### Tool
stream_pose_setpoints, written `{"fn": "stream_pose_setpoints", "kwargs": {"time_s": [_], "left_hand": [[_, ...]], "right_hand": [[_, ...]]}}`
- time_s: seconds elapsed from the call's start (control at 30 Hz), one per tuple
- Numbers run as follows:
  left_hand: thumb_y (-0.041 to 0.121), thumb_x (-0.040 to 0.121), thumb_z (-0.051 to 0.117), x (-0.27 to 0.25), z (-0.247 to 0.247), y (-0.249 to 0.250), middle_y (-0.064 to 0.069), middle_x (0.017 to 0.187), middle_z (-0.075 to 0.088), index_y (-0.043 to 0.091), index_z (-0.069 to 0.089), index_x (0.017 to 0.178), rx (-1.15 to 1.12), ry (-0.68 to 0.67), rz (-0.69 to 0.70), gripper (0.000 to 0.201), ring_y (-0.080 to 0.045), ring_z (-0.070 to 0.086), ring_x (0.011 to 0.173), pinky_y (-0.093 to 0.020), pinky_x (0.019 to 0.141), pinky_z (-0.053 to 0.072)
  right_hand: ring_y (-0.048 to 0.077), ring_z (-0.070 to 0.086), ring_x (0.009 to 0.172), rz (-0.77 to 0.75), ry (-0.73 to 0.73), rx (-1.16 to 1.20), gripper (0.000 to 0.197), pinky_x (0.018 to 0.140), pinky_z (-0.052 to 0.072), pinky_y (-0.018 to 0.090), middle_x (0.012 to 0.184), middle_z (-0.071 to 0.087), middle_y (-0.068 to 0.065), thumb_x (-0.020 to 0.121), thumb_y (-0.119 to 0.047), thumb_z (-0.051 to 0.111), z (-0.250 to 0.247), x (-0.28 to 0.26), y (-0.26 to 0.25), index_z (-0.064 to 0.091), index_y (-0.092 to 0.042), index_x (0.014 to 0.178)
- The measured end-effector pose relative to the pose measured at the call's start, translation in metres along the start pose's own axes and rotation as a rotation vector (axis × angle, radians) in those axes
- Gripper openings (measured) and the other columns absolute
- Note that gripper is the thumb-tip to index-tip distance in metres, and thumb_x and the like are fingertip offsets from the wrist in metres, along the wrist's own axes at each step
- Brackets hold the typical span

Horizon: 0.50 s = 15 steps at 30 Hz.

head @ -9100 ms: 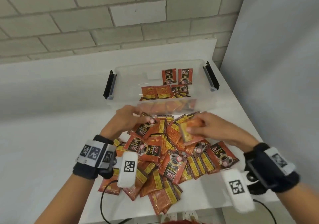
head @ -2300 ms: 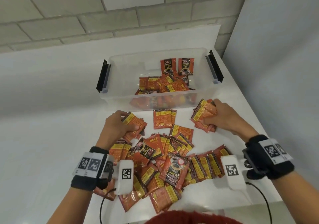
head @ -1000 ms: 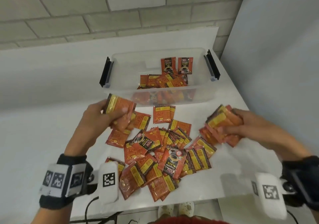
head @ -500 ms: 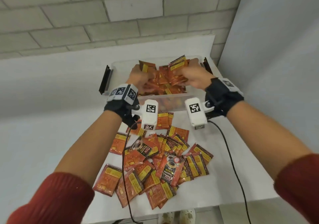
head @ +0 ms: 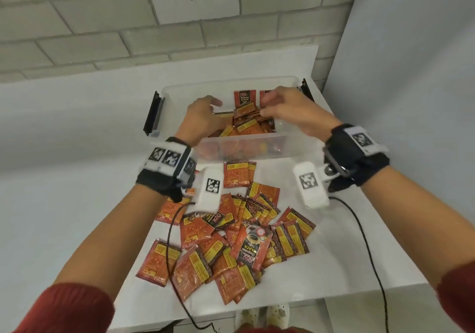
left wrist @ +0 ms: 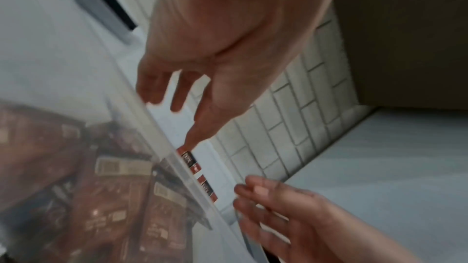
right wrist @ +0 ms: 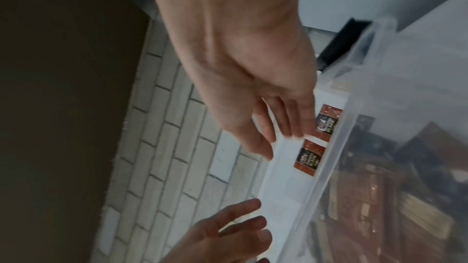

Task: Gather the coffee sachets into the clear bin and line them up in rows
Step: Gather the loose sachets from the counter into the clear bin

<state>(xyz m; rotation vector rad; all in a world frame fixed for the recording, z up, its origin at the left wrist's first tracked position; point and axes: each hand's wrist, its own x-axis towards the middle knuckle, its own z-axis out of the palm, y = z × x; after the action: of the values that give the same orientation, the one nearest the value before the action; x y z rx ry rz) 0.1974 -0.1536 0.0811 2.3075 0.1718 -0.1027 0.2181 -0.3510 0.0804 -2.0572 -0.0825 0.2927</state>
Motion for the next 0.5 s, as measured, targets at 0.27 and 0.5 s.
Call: {"fn": "stream_pose_setpoints", "kwargs": {"time_s": [0.27, 0.5], "left_hand": [[0.014, 0.087, 0.067, -0.095, -0.016, -0.057, 0.005, 0.102, 0.063, 0.023, 0.063, 0.103, 0.157, -0.082, 0.006, 0.019, -0.01, 0.059, 0.093, -0.017, 0.068, 0.04], [0.03, 0.084, 0.072, -0.115, 0.008, -0.122, -0.018, 0.139, 0.035, 0.018, 0.03, 0.145, 0.484, -0.129, -0.336, 0.075, -0.039, 0.032, 0.128, -0.048, 0.102, 0.033]], "right_hand": [[0.014, 0.058, 0.102, 0.157, -0.368, -0.299, 0.041, 0.074, 0.044, 0.018, 0.112, 0.058, -0.005, 0.08, -0.036, 0.074, 0.001, -0.119, 0.043, 0.056, -0.021, 0.114], [0.022, 0.023, 0.127, 0.215, -0.368, -0.66, 0.097, 0.104, 0.036, 0.042, 0.134, 0.025, 0.002, 0.067, -0.055, 0.08, 0.041, -0.156, 0.096, 0.026, -0.029, 0.143]]}}
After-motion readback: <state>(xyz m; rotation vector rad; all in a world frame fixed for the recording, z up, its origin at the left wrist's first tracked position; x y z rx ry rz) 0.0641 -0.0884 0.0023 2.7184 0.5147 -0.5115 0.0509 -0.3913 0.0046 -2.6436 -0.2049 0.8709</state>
